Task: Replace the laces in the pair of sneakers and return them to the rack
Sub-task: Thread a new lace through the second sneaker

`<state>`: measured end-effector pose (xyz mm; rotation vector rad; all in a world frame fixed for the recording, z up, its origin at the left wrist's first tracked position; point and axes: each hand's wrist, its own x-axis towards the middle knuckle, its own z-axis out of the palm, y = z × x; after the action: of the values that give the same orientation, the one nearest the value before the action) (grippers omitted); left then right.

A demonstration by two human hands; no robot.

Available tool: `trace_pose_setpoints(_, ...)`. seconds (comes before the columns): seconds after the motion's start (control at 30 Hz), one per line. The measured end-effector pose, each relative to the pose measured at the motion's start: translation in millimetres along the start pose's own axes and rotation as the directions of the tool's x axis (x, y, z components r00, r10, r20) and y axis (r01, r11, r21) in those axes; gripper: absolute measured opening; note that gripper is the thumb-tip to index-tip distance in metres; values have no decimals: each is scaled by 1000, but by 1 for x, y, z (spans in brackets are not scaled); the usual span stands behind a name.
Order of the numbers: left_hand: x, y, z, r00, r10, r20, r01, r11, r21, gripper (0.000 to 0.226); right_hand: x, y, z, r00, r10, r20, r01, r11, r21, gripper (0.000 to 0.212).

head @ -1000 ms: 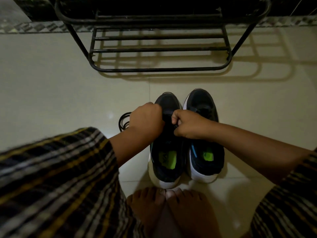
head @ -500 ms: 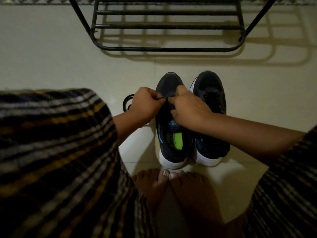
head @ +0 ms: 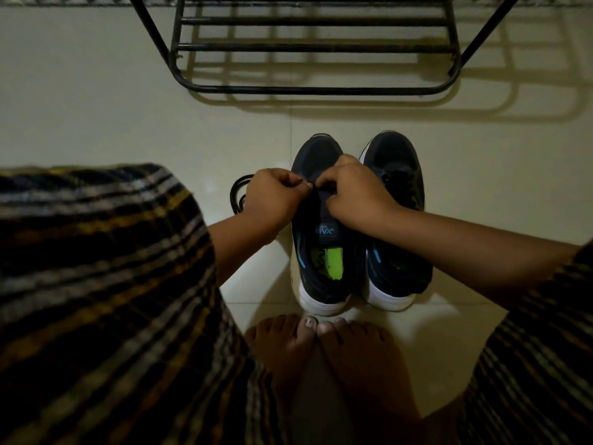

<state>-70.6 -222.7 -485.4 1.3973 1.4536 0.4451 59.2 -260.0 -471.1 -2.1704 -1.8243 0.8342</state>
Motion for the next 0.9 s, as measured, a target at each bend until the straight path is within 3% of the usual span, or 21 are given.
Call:
trace_pose_setpoints(0.13, 5, -2, -4, 999, -52, -5, 52, 998, 26, 27, 3, 5, 1, 998, 63, -29, -61, 995, 80, 35)
trace_pose_setpoints(0.37, 4, -1, -2, 999, -26, 27, 26, 1000, 18, 17, 0, 4, 0, 999, 42, -30, -39, 995, 87, 37)
trace_pose_setpoints(0.6, 3, -2, -4, 999, -32, 38, 35, 993, -108, 15, 1, 6, -1, 997, 63, -34, -56, 982, 178, 31)
trace_pose_setpoints(0.9, 12, -3, -9, 993, 79, 93, -82, 996, 30, 11, 4, 10, -2, 999, 28, -15, -26, 986, 164, 28)
